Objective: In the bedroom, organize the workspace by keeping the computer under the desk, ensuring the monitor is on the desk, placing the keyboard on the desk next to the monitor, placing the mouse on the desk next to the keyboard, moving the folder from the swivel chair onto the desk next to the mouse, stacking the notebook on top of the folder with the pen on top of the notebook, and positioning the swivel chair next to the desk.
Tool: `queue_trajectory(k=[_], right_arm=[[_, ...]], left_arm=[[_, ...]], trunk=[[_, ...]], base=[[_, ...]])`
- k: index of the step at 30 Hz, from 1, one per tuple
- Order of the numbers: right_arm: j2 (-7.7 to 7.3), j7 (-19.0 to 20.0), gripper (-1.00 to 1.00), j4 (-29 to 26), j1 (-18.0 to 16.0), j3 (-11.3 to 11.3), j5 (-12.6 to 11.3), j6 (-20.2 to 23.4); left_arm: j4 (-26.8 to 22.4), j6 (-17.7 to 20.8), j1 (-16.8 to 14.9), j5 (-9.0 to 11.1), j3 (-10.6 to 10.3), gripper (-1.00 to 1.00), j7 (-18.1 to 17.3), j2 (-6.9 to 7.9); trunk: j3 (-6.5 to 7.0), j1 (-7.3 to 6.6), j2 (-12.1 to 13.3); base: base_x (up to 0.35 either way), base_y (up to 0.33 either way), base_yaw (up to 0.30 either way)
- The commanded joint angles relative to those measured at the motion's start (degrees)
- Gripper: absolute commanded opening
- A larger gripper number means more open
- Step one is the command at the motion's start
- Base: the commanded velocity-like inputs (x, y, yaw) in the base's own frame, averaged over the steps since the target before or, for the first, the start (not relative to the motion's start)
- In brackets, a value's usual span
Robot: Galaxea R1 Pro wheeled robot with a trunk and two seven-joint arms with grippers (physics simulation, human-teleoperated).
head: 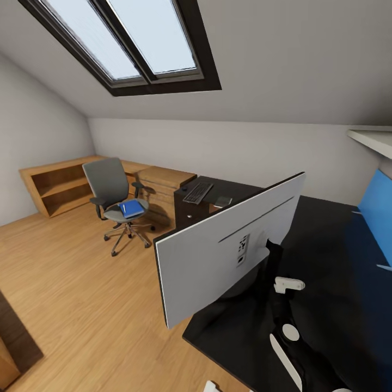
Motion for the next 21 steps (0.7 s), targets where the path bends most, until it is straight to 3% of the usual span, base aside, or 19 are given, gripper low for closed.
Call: queue_trajectory(k=[1, 5, 6, 21], right_arm=[[-0.09, -0.3, 1.0, 0.0, -0.1, 0.4, -0.6, -0.3], [-0.09, -0.4, 1.0, 0.0, -0.1, 0.4, -0.6, -0.3], [-0.09, -0.4, -1.0, 0.0, -0.1, 0.4, -0.6, -0.3], [-0.26, -0.3, -1.0, 0.0, -0.1, 0.4, -0.6, -0.3]], left_arm=[[-0.1, -0.1, 0.0, 0.1, -0.5, 1.0, 0.5, 0.02], [0.0, -0.1, 0.0, 0.1, -0.5, 1.0, 0.5, 0.03], [0.0, -0.1, 0.0, 0.1, -0.5, 1.0, 0.5, 0.03], [0.0, -0.1, 0.0, 0.1, -0.5, 1.0, 0.5, 0.06]], trunk=[[-0.06, 0.0, 0.0], [-0.06, 0.0, 0.0], [-0.06, 0.0, 0.0], [-0.06, 0.0, 0.0]], base=[[0.007, 0.0, 0.0], [0.003, 0.0, 0.0], [0.001, 0.0, 0.0], [0.0, 0.0, 0.0]])
